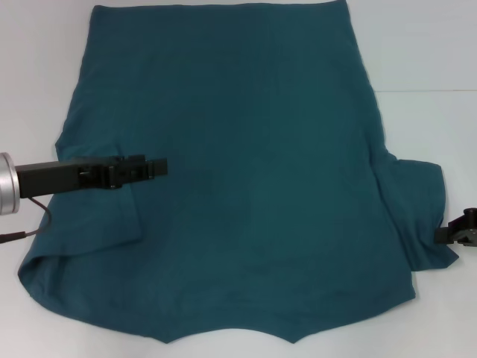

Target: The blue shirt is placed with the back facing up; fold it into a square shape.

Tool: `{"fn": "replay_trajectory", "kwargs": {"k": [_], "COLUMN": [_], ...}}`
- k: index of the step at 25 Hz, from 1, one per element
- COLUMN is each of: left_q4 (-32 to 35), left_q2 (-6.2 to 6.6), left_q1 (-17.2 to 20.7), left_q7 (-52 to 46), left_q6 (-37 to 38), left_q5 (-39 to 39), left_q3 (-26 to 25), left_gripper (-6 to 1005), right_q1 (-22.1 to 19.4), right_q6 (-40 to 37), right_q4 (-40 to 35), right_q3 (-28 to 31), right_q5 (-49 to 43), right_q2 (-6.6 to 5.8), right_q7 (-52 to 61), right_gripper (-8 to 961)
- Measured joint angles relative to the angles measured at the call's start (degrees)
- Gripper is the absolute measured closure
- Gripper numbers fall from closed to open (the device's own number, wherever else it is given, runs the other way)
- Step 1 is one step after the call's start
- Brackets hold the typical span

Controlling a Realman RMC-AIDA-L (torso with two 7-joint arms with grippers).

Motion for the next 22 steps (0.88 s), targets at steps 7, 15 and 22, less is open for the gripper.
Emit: {"fn": "replay_trajectory", "kwargs": {"k": [7, 15, 22], "left_q4": [0.0, 0.1, 0.3], "left_q2": [-0.09, 0.07, 0.24], "left_q1": [0.4, 1.0, 1.5], "left_q7": [0.0, -0.4, -0.4], "left_q6": [0.2, 0.5, 0.7], "left_q5": [0.0, -0.4, -2.5], "left_q3": [0.0, 0.0, 0.0], "left_gripper": [395, 395, 394], "right_q1": [-1.4, -2.3, -2.5], "right_q6": [0.0, -0.1, 0.2], "right_q4": [-2.8, -4.7, -4.8], "right_q3": [0.2, 1.4, 1.9], "right_q5": [0.0, 0.0, 0.0], "right_q2": [-0.91, -2.12, -3.28], "right_q7": [0.7, 1.3, 1.9], "right_gripper": [947, 947, 946]}}
